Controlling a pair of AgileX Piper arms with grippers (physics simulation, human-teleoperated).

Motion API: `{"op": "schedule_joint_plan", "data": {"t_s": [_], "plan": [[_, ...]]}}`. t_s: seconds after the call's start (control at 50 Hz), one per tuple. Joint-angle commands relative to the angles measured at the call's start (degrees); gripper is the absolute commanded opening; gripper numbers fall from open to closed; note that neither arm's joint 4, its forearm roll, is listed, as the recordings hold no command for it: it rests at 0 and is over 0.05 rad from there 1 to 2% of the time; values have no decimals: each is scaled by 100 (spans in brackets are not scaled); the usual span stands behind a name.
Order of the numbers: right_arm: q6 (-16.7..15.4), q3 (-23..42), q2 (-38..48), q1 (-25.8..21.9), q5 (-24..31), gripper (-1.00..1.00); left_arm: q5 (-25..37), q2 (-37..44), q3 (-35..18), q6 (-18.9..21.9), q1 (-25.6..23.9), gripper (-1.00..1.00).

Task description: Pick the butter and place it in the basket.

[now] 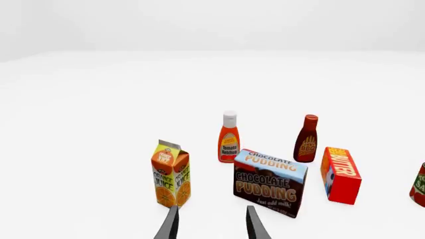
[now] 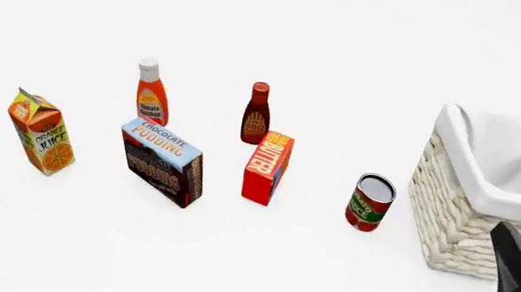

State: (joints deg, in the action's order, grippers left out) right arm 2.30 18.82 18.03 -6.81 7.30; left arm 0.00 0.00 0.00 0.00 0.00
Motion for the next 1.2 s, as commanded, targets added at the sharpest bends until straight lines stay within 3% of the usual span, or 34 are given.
{"op": "schedule_joint_plan", "data": {"t_s": [0.02, 0.32, 0.7, 0.84, 0.88, 0.96, 1.2], "plan": [[-39, 581, 479, -242, 305, 100, 0, 0, 0, 0, 0, 100], [134, 1513, 1558, -605, 736, 100, 0, 0, 0, 0, 0, 100], [-15, 2321, 2296, -880, 1234, 100, 0, 0, 0, 0, 0, 100], [284, 2671, 2824, -1019, 1589, 100, 0, 0, 0, 0, 0, 100], [651, 2742, 3190, -1074, 1765, 100, 0, 0, 0, 0, 0, 100], [425, 2976, 3106, -1011, 1796, 100, 0, 0, 0, 0, 0, 100], [519, 3563, 3303, -1022, 2149, 100, 0, 0, 0, 0, 0, 100]]}}
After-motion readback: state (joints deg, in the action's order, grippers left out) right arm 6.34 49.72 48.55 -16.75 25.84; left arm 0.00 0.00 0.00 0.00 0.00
